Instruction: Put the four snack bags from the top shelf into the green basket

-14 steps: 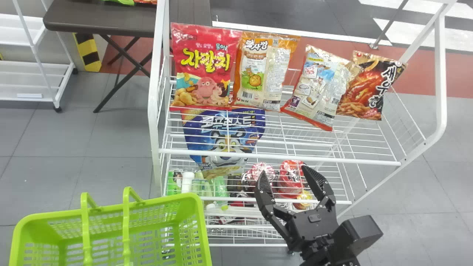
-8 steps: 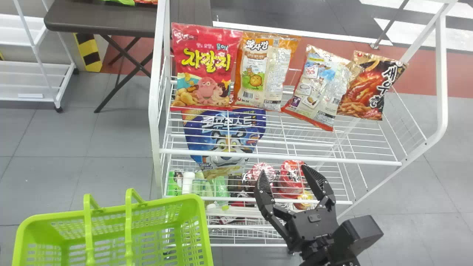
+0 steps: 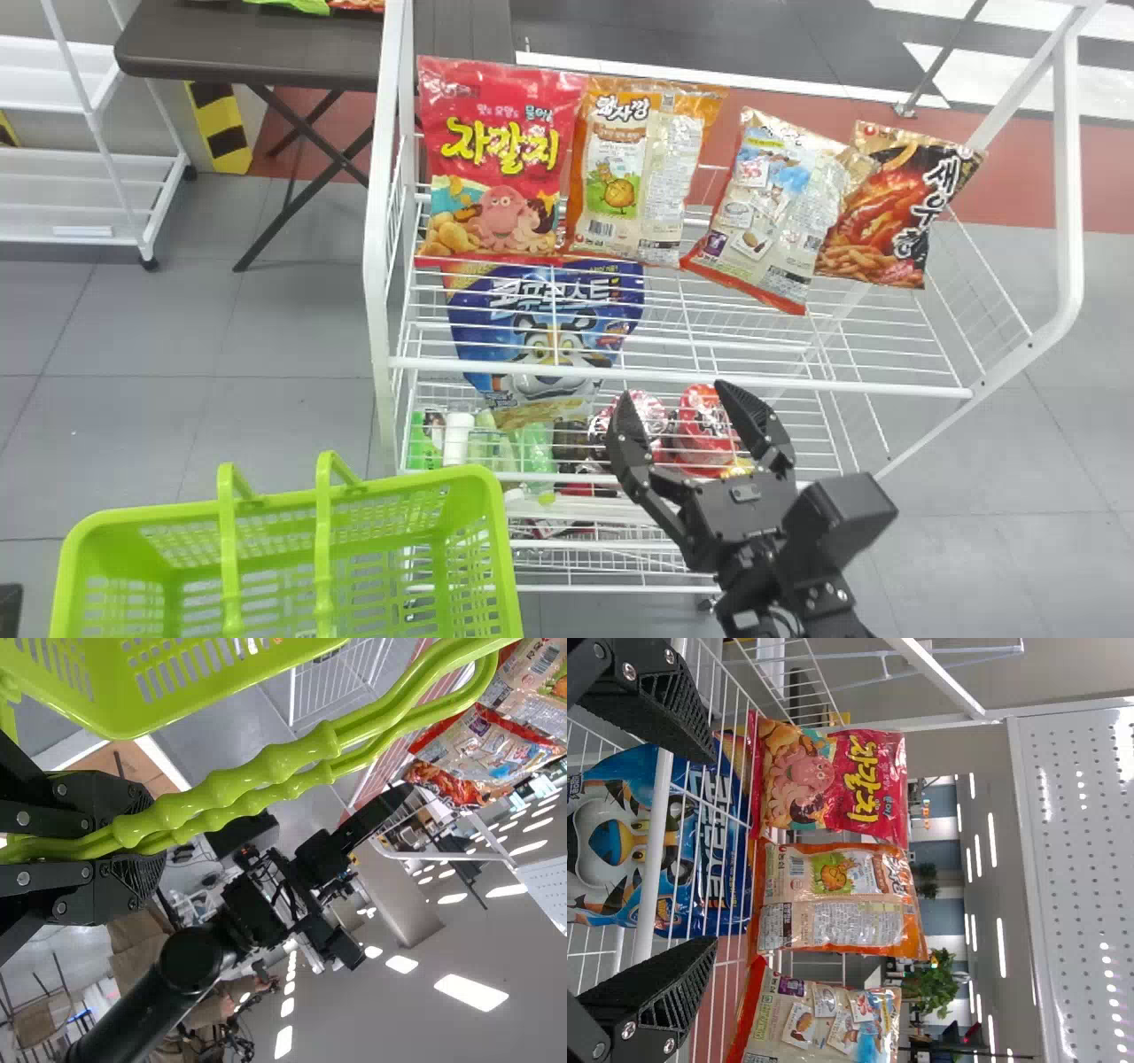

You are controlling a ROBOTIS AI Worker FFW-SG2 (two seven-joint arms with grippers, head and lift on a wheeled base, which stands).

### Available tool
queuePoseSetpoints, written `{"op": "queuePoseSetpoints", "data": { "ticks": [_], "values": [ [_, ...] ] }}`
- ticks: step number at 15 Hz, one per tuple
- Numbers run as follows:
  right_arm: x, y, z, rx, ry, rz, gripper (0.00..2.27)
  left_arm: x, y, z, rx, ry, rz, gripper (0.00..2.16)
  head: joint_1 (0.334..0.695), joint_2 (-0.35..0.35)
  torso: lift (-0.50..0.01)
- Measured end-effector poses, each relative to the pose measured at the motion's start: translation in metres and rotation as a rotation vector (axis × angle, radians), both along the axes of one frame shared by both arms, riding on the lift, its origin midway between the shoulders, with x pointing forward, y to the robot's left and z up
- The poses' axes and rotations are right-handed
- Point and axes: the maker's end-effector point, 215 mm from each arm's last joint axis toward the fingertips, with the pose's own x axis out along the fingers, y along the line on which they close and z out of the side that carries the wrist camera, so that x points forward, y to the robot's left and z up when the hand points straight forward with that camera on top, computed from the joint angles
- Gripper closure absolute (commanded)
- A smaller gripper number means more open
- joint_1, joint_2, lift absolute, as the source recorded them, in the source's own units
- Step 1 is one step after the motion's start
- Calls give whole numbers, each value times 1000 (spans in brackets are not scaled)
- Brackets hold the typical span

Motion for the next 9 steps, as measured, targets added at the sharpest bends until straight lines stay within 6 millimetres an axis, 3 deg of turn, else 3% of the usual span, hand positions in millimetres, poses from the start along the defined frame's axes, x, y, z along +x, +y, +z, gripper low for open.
{"op": "queuePoseSetpoints", "data": {
  "ticks": [4,9],
  "values": [
    [57,17,2,-9,30,23,97,2,1,-2,3,0,-1,2145,695,-128,0],
    [138,64,23,3,-12,103,97,5,5,-5,10,2,-1,2145,695,-28,0]
  ]
}}
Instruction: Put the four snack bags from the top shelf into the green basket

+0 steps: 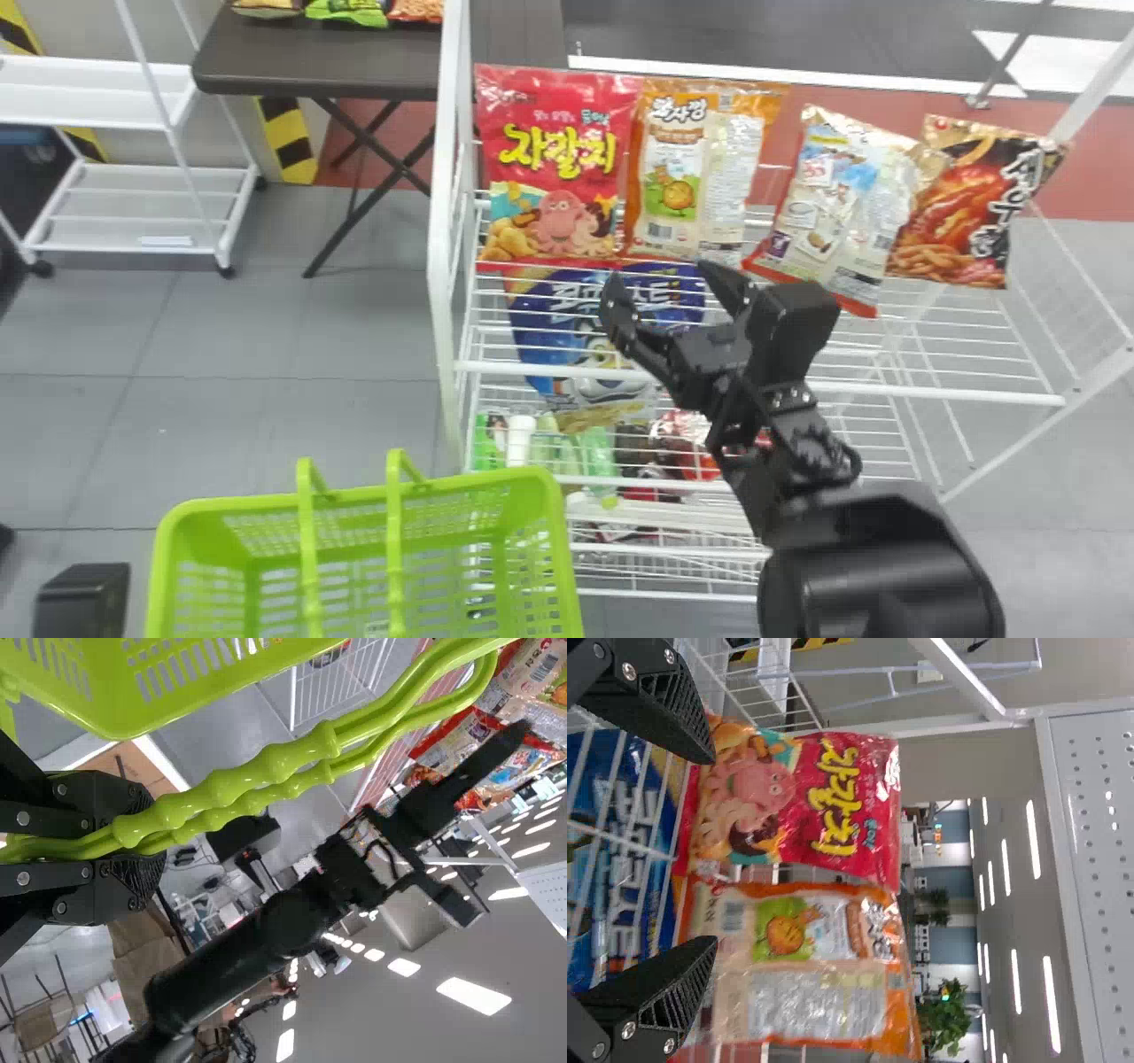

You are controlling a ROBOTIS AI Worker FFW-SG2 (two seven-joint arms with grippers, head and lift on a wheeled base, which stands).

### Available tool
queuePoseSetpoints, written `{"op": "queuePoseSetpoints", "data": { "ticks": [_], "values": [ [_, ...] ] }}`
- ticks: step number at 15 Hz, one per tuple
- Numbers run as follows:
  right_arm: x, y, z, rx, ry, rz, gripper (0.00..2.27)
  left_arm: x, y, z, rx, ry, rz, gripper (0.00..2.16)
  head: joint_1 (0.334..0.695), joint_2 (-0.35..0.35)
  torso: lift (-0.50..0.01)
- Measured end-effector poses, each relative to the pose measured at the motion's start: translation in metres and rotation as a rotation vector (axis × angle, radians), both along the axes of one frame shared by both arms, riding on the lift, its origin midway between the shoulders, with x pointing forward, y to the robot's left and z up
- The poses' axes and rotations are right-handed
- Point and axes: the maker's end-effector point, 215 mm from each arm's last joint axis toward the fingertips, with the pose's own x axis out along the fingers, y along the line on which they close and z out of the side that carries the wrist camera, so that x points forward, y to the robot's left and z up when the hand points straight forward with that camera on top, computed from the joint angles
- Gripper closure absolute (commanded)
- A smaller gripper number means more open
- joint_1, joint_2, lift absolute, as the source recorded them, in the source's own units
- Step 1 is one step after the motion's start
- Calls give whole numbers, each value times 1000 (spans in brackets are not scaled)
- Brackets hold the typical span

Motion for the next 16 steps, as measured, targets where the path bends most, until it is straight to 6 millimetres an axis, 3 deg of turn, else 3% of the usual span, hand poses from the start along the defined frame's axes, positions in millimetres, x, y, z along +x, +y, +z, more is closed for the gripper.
{"op": "queuePoseSetpoints", "data": {
  "ticks": [2,6,9,11,12,14,15,16],
  "values": [
    [31,18,2,-1,-11,29,97,1,1,-1,2,1,-1,2145,695,-2,0],
    [89,29,9,26,-49,52,90,0,3,-4,8,6,-8,2145,695,21,0],
    [110,33,5,67,-42,89,275,3,4,-6,12,4,-18,2145,695,30,0],
    [118,34,-8,78,-3,104,687,5,5,-7,14,5,-26,2145,695,31,0],
    [120,35,-13,82,18,120,1042,6,5,-8,15,4,-31,2145,695,33,0],
    [124,38,-21,89,52,146,1997,7,5,-8,15,3,-37,2145,695,37,0],
    [126,38,-24,89,70,149,2256,7,5,-8,14,3,-38,2145,695,38,0],
    [128,37,-28,89,91,147,2256,8,5,-8,15,3,-40,2145,695,36,0]
  ]
}}
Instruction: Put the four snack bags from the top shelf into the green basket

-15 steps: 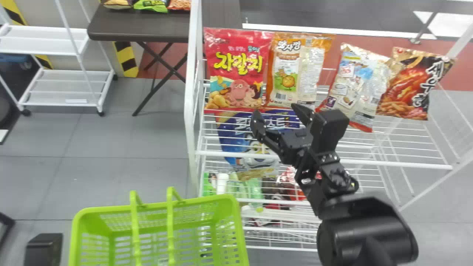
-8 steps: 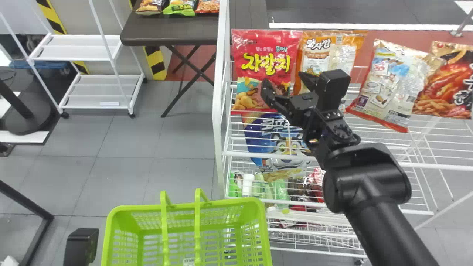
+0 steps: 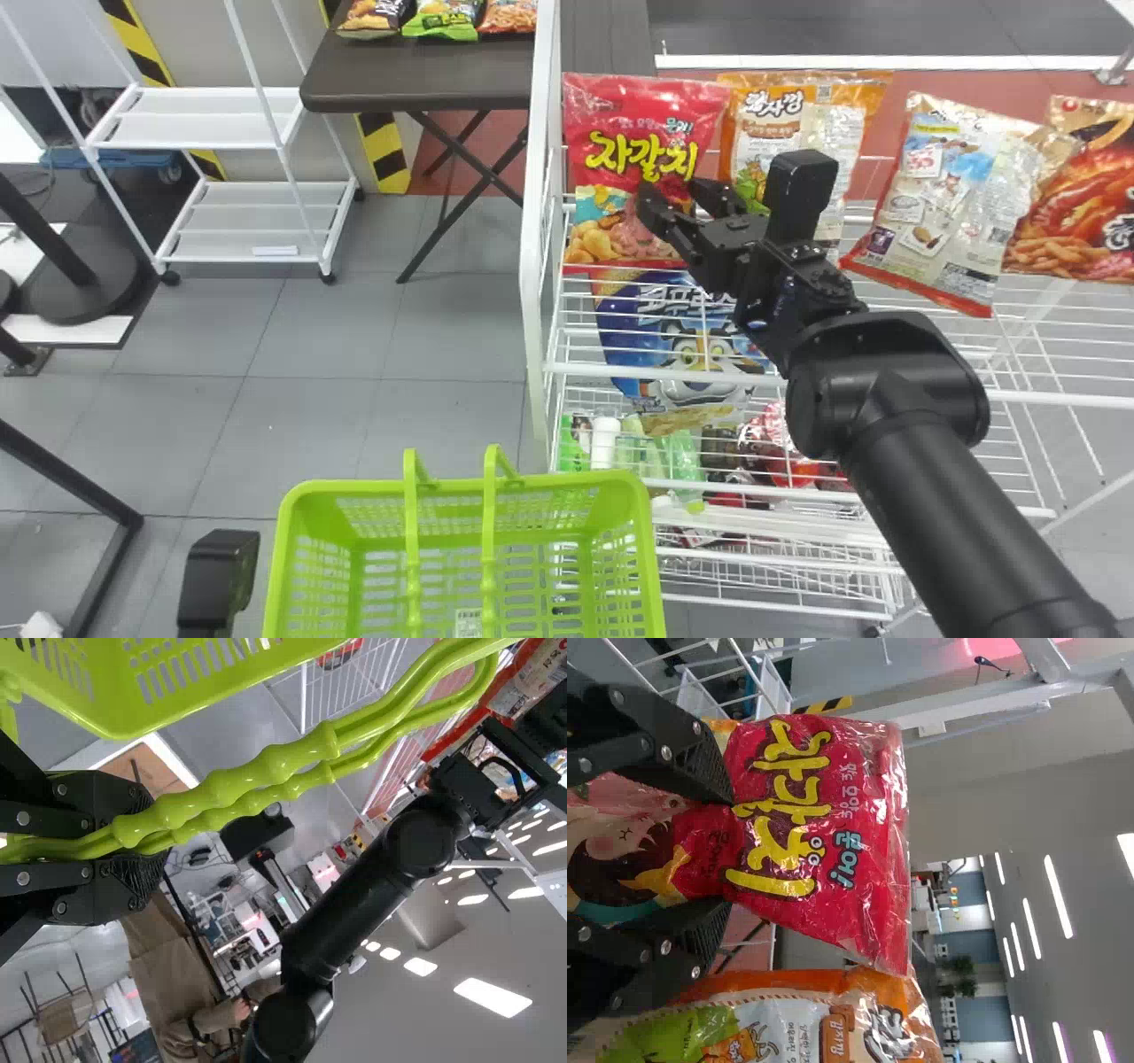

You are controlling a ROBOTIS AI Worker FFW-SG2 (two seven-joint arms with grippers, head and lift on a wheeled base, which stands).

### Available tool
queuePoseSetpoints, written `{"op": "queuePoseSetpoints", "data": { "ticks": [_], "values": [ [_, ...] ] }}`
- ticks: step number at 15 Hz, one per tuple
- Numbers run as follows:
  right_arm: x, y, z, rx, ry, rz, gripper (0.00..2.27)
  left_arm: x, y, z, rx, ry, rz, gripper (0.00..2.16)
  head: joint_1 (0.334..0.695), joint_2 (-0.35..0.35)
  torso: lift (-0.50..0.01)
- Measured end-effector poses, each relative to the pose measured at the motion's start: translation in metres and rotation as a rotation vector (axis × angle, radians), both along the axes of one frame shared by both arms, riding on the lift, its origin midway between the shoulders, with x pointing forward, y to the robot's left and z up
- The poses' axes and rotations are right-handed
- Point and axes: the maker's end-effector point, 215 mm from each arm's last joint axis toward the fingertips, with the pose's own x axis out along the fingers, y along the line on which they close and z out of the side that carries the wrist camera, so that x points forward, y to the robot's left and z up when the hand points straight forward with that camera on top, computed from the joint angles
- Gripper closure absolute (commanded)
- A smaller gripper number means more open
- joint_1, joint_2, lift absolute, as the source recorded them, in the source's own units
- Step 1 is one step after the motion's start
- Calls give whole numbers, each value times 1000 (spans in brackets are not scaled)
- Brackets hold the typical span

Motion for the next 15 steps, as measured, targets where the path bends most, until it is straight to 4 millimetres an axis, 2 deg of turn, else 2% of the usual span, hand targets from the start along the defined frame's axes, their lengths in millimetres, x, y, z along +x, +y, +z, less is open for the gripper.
{"op": "queuePoseSetpoints", "data": {
  "ticks": [4,8,11,15],
  "values": [
    [-7,5,-2,16,21,38,2260,-1,3,0,4,4,-6,2145,695,44,0],
    [-37,14,17,53,11,54,2256,4,7,4,7,-1,1,2145,695,66,0],
    [-70,-6,30,79,48,22,2256,16,11,8,16,-9,13,2145,695,49,0],
    [-131,-51,53,97,61,-46,2256,38,16,16,25,5,39,2145,695,-11,0]
  ]
}}
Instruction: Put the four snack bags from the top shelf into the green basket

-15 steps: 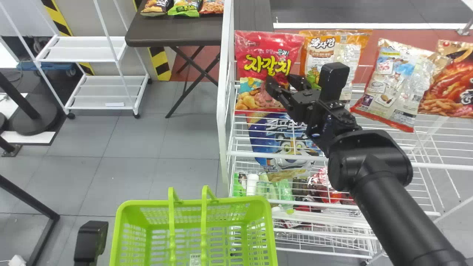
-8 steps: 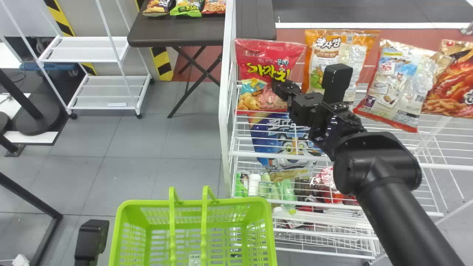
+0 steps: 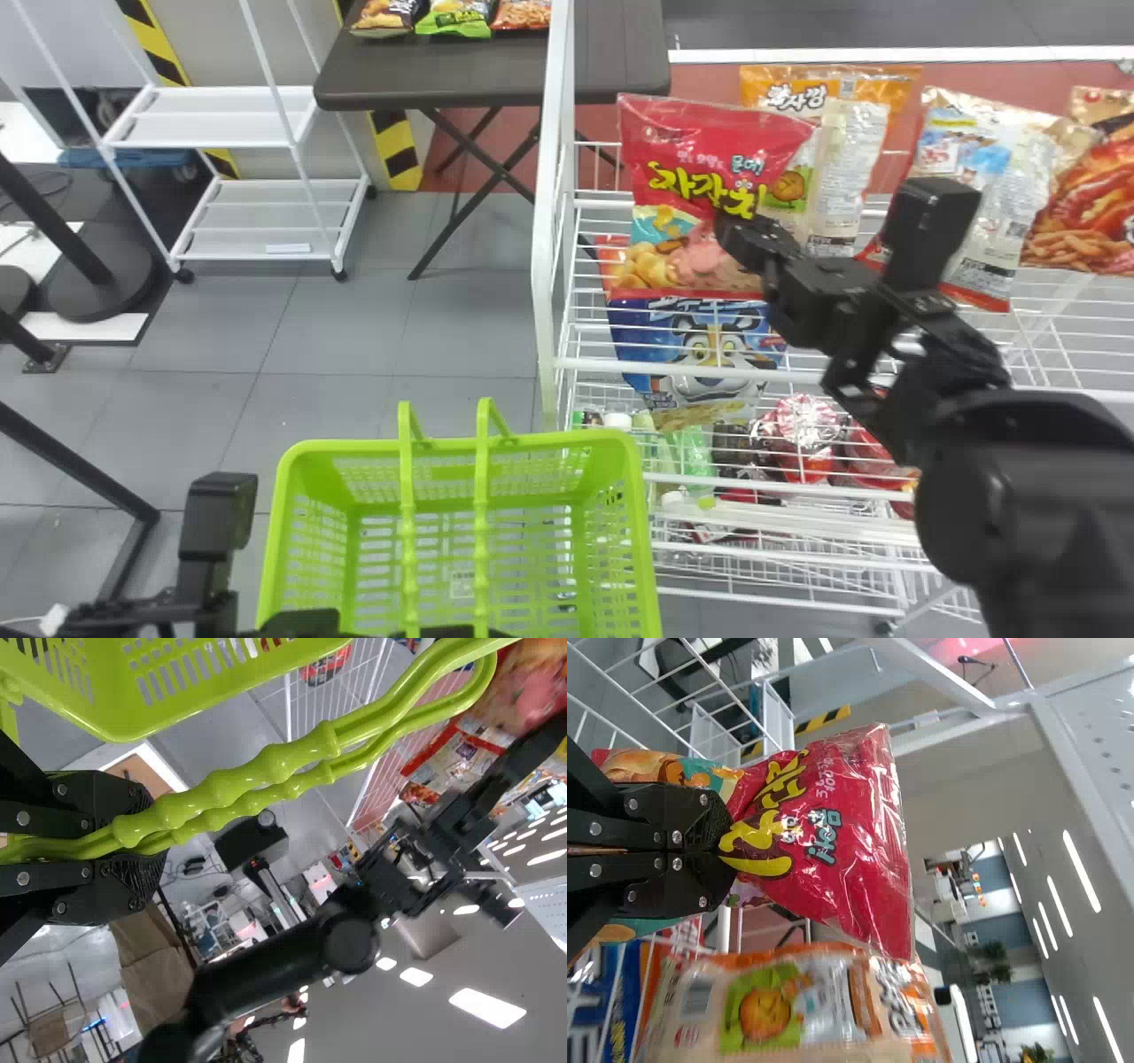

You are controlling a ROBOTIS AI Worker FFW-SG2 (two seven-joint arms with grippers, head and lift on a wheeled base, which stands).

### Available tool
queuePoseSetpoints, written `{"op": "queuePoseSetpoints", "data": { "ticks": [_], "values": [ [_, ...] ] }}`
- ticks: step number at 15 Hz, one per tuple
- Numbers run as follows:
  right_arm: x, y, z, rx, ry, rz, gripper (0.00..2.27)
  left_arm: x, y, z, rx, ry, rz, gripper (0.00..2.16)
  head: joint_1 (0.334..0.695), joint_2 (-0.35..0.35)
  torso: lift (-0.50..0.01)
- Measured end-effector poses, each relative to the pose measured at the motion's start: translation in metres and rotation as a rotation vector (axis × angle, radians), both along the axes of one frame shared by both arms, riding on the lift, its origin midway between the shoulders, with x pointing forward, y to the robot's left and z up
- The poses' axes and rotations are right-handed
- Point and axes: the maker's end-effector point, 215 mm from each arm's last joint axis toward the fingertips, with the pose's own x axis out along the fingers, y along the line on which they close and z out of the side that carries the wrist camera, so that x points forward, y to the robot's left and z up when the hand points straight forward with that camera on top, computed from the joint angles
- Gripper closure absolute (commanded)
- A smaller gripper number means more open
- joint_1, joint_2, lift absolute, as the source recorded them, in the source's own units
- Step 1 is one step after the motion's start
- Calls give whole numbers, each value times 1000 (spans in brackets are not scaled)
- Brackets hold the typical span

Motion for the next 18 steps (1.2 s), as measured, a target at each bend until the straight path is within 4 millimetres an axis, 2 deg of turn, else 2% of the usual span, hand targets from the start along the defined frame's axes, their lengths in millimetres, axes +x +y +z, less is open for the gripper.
{"op": "queuePoseSetpoints", "data": {
  "ticks": [2,4,7,9,10,12,15,18],
  "values": [
    [-39,-15,9,20,35,-13,2256,11,1,5,4,-7,6,2145,695,-33,0],
    [-87,-12,6,46,112,10,2256,20,0,6,5,-12,6,2145,695,-37,0],
    [-150,25,-23,48,306,109,2260,22,0,6,4,-8,13,2145,695,16,0],
    [-188,58,-46,55,431,193,2256,21,0,4,1,0,18,2145,695,75,0],
    [-202,73,-52,61,468,229,2256,21,0,4,-1,2,19,2145,695,130,0],
    [-222,103,-70,62,540,290,2260,21,-1,5,-7,1,18,2145,695,192,0],
    [-230,141,-110,-7,619,344,2260,20,-6,7,-18,5,10,2145,695,256,0],
    [-202,198,-135,-37,537,406,2256,16,-12,9,-31,21,1,2145,695,342,0]
  ]
}}
